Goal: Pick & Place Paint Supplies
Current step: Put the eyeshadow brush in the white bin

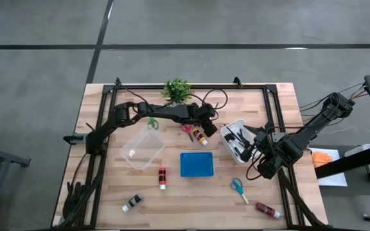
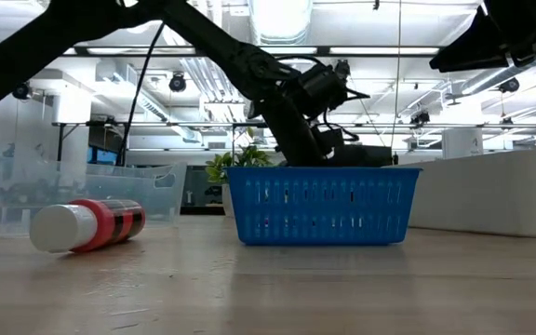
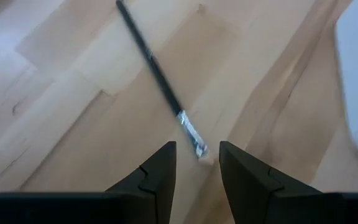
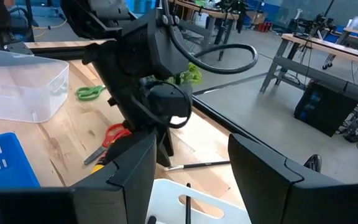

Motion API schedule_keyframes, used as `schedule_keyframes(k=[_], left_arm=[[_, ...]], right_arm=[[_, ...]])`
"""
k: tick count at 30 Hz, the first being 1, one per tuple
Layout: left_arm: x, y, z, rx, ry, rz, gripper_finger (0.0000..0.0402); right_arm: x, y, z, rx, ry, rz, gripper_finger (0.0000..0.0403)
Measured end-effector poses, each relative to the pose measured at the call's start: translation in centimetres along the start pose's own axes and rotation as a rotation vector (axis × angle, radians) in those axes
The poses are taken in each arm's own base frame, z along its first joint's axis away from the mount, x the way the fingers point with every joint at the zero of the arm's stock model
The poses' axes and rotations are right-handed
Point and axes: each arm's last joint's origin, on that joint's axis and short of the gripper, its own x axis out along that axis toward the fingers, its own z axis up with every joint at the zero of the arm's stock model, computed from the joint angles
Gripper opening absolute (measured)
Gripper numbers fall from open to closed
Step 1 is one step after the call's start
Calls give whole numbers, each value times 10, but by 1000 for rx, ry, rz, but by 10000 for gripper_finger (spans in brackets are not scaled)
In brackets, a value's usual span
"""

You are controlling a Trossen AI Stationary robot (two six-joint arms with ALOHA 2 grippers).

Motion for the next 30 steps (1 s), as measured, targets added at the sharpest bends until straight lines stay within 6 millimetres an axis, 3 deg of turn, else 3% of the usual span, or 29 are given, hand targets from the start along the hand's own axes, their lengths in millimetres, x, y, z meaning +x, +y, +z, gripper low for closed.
schedule_keyframes(k=[6,16,20,25,30], left_arm=[[14,-2,-4,0,14,4,131],[20,-3,-6,-7,31,-13,127],[20,-2,-7,-6,38,-10,95],[20,-1,-9,10,68,-23,16],[20,-1,-10,23,76,-24,4]], right_arm=[[0,0,-1,-5,1,-1,199],[0,0,-2,-4,1,0,199],[0,0,-2,-4,3,2,199],[0,0,-2,-3,3,2,199],[0,0,-2,-4,3,3,199]])
